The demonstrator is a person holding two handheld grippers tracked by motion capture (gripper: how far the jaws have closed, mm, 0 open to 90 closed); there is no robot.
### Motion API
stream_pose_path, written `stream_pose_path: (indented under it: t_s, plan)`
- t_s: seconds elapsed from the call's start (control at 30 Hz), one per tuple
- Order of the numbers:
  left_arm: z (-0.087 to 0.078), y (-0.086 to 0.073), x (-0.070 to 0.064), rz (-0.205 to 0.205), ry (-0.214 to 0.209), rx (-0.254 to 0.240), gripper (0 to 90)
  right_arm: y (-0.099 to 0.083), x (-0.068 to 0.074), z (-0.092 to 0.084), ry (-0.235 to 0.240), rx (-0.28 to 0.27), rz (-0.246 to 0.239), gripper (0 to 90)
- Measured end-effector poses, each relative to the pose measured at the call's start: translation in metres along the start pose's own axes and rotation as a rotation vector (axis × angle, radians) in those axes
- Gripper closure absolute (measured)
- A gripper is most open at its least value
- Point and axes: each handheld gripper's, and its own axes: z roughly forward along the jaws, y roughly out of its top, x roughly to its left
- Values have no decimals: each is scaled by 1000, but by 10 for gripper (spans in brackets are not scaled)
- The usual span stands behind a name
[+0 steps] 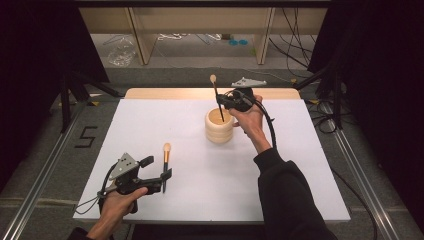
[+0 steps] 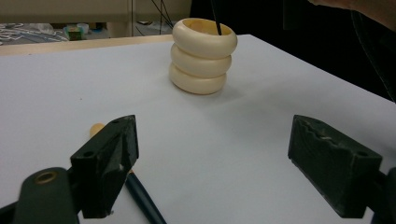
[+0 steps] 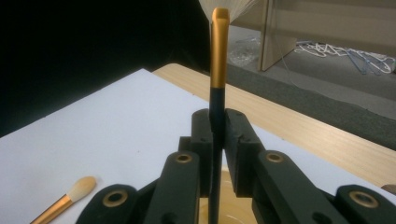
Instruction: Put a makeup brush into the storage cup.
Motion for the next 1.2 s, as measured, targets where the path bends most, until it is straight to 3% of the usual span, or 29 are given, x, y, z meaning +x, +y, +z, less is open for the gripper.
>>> stream_pose_path:
  t_s: [0.97, 1.13, 1.2]
  plan:
    - [0, 0, 0, 9, 4, 4, 161, -12, 3, 9, 0, 47, -14, 832]
    - [-1, 0, 0, 12, 0, 2, 161, -15, 4, 11, -1, 51, 11, 832]
    - [0, 0, 1, 11, -2, 0, 161, -17, 2, 11, -8, 49, -5, 832]
